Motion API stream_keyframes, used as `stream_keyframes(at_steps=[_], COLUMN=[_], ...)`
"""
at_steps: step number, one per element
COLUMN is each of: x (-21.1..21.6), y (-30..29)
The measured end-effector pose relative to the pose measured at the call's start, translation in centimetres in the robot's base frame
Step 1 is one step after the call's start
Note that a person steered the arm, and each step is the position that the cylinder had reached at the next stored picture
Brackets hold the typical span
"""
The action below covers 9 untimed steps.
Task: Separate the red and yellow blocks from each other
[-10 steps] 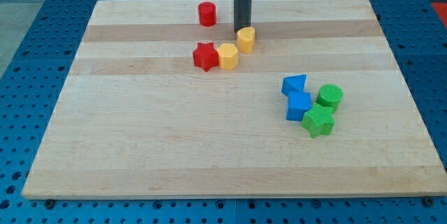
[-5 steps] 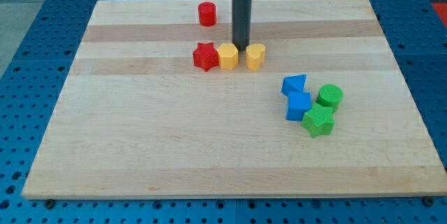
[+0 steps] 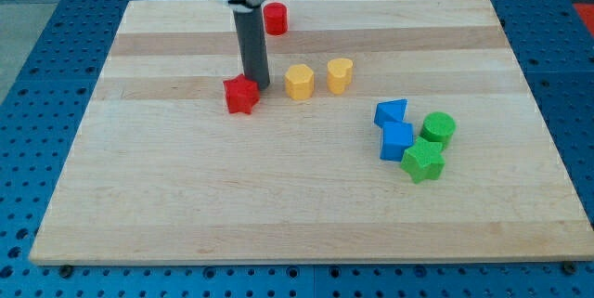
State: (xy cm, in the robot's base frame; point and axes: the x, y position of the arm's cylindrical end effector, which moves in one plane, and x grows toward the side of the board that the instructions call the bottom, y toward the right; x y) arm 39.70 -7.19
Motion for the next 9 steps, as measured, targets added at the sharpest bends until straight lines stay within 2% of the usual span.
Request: stream_keyframes(at_steps=[1,2,4,7,9], x=[3.2,3.8,3.8,0.6,0.3], y=[0.2,2.1,7.4,7.9,6.7])
